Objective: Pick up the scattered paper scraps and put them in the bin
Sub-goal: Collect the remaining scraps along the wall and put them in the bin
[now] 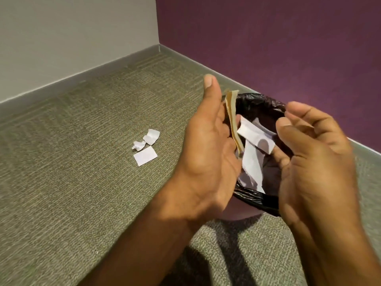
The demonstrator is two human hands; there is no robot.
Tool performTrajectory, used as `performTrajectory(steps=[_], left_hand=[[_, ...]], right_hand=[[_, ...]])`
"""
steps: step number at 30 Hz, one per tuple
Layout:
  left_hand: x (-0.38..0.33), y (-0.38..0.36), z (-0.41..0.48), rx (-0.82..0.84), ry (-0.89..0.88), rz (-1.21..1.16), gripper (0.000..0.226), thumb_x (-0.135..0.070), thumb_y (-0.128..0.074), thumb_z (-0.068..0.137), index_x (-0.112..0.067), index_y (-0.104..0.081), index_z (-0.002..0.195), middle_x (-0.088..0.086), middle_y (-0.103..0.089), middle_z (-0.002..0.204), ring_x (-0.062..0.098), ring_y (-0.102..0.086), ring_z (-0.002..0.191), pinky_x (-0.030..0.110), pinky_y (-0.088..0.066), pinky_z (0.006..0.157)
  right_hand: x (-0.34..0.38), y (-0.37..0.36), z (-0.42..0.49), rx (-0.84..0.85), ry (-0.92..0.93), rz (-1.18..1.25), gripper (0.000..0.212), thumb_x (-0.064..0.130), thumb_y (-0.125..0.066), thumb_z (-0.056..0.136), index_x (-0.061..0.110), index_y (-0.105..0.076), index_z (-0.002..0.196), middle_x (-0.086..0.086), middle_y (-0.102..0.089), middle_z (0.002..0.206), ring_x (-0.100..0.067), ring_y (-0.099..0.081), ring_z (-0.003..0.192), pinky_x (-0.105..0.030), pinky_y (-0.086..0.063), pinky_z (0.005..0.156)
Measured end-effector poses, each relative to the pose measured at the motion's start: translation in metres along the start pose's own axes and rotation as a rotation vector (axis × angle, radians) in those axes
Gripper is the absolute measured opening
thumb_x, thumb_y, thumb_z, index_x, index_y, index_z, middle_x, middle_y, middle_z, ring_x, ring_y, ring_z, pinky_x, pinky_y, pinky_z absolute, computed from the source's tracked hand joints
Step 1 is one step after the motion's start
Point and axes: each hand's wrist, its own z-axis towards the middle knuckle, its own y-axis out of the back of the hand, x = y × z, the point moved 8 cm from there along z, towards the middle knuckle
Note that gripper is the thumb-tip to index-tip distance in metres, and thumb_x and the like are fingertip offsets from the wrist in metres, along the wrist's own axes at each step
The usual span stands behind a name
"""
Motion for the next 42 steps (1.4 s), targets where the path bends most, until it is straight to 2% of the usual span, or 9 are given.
performTrajectory(steps=[8,14,20,26,29,32,35,39,42], left_hand=[[0.000,0.014,0.005,-0.018,0.069,0.000,0.096,-0.087,-0.041,0.093,-0.026,-0.035,0.167,0.012,-0.027,0.176,0.028,-0.022,0.164,0.081,-0.028,0.117],[-0.035,0.052,-0.001,-0.140,-0.141,0.046,0.076,-0.071,-0.038,0.105,-0.013,-0.056,0.151,0.019,-0.065,0.147,0.034,-0.068,0.131,0.058,-0.054,0.111],[-0.068,0.151,0.002,-0.463,-0.359,0.109,0.056,-0.057,-0.046,0.110,-0.012,-0.061,0.141,0.015,-0.074,0.133,0.032,-0.076,0.117,0.051,-0.062,0.099],[-0.019,0.284,0.035,-0.872,-0.216,0.471,0.041,-0.013,-0.061,0.102,-0.020,-0.058,0.143,-0.001,-0.069,0.124,-0.002,-0.069,0.078,0.022,-0.058,0.065],[0.008,0.326,0.057,-0.849,-0.147,1.044,0.063,-0.047,-0.071,0.098,-0.027,-0.049,0.154,-0.002,-0.057,0.150,0.015,-0.061,0.128,0.046,-0.054,0.108],[0.035,0.367,0.084,-0.729,-0.028,1.534,0.091,-0.087,-0.046,0.085,-0.029,-0.042,0.156,0.004,-0.040,0.169,0.031,-0.029,0.159,0.056,-0.029,0.127],[0.035,0.368,0.086,-0.666,-0.024,1.622,0.102,-0.081,-0.039,0.076,-0.029,-0.032,0.163,0.002,-0.033,0.173,0.033,-0.025,0.161,0.057,-0.024,0.126],[0.035,0.373,0.085,-0.644,-0.113,1.826,0.074,-0.072,-0.044,0.087,-0.028,-0.050,0.146,0.002,-0.051,0.153,0.029,-0.044,0.143,0.054,-0.033,0.113],[0.040,0.378,0.081,-0.718,-0.199,1.893,0.050,-0.060,-0.052,0.103,-0.019,-0.058,0.132,0.010,-0.056,0.138,0.034,-0.049,0.134,0.053,-0.036,0.111]], right_hand=[[0.001,0.005,0.004,-0.008,0.042,0.024,0.026,0.005,-0.071,0.098,0.022,-0.075,0.118,0.006,-0.076,0.109,-0.009,-0.071,0.100,-0.022,-0.053,0.083],[0.005,0.000,-0.002,0.013,0.081,0.061,0.025,0.004,-0.072,0.099,0.021,-0.075,0.117,0.006,-0.078,0.114,-0.010,-0.074,0.109,-0.024,-0.057,0.091],[0.001,-0.035,-0.029,0.166,0.138,0.071,0.021,0.001,-0.068,0.101,0.018,-0.075,0.111,-0.007,-0.080,0.116,-0.029,-0.075,0.116,-0.048,-0.060,0.102],[-0.019,-0.084,-0.069,0.423,0.127,0.059,0.027,-0.004,-0.064,0.102,0.018,-0.080,0.101,-0.010,-0.081,0.101,-0.028,-0.078,0.107,-0.041,-0.061,0.099],[-0.033,-0.100,-0.083,0.458,0.081,0.099,0.026,-0.012,-0.063,0.099,0.008,-0.080,0.097,-0.013,-0.081,0.096,-0.033,-0.078,0.098,-0.039,-0.063,0.095],[-0.061,-0.117,-0.094,0.508,-0.028,0.113,0.025,-0.011,-0.062,0.099,0.006,-0.080,0.096,-0.017,-0.079,0.093,-0.037,-0.065,0.077,-0.025,-0.056,0.072],[-0.091,-0.131,-0.094,0.545,-0.071,0.081,0.021,-0.003,-0.064,0.099,0.010,-0.081,0.097,-0.018,-0.077,0.093,-0.030,-0.061,0.078,-0.027,-0.055,0.066],[-0.140,-0.146,-0.084,0.556,-0.129,-0.050,0.024,-0.006,-0.062,0.102,0.011,-0.079,0.097,-0.025,-0.070,0.087,-0.026,-0.055,0.075,-0.028,-0.050,0.065],[-0.182,-0.153,-0.071,0.537,-0.119,-0.238,0.025,0.000,-0.066,0.102,0.020,-0.079,0.098,0.000,-0.079,0.091,-0.016,-0.069,0.078,-0.026,-0.057,0.073]])
